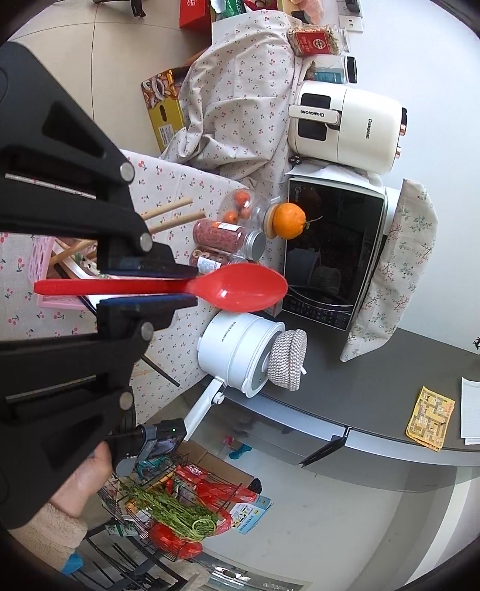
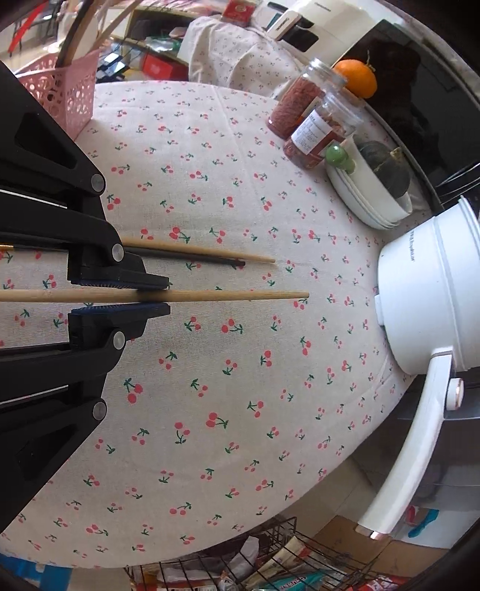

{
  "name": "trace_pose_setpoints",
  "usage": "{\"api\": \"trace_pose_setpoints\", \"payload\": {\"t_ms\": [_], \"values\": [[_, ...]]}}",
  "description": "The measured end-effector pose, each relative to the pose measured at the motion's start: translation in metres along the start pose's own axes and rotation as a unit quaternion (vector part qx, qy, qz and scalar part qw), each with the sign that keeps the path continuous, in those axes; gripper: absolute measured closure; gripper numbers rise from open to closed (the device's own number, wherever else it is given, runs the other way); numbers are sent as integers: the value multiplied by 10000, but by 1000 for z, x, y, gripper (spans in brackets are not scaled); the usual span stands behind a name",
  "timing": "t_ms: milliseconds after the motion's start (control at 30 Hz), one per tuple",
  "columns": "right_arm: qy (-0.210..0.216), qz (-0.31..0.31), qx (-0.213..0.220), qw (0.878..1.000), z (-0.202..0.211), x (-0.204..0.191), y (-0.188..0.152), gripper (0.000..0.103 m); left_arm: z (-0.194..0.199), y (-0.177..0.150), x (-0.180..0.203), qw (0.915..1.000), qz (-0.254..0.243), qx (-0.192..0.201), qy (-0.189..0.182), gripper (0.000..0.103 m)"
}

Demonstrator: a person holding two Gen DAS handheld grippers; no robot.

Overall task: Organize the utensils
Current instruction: 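Lower the red spoon into the pink basket with the left tool while the right tool lifts the wooden chopstick, then drop the wooden chopstick into the pink basket and open the right tool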

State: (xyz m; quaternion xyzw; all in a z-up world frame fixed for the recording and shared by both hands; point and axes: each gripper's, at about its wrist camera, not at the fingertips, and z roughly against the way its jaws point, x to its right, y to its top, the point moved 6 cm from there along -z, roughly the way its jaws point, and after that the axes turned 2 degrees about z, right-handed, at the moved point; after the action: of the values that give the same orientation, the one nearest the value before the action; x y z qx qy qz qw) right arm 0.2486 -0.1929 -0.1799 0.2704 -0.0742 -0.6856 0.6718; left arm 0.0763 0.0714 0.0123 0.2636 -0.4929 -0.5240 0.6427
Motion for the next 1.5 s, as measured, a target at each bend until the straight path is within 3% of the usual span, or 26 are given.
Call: {"api": "trace_pose_setpoints", "payload": {"t_ms": [233,500,767,933,1133,1333,1500], "values": [[582,-18,841,9948,64,-10,-4,96,-16,-10,12,9982,-259,547,46,94],[935,92,1603,9826,117,-17,-14,96,-35,-32,11,9963,-559,550,353,94],[1190,102,2122,9699,148,-23,-20,96,-39,-51,15,9973,-683,-12,285,92],[1459,303,2503,9566,172,-49,-31,96,-27,-48,17,9965,-742,-336,171,75],[1725,536,3004,9365,195,-98,-52,96,-9,-33,4,9962,-427,-730,196,66],[1481,540,3456,9250,189,-149,-67,96,0,-21,-23,9931,-136,-980,632,60],[933,502,3946,9127,174,-179,-75,96,-7,-27,-48,9889,206,-1274,730,60]]}}
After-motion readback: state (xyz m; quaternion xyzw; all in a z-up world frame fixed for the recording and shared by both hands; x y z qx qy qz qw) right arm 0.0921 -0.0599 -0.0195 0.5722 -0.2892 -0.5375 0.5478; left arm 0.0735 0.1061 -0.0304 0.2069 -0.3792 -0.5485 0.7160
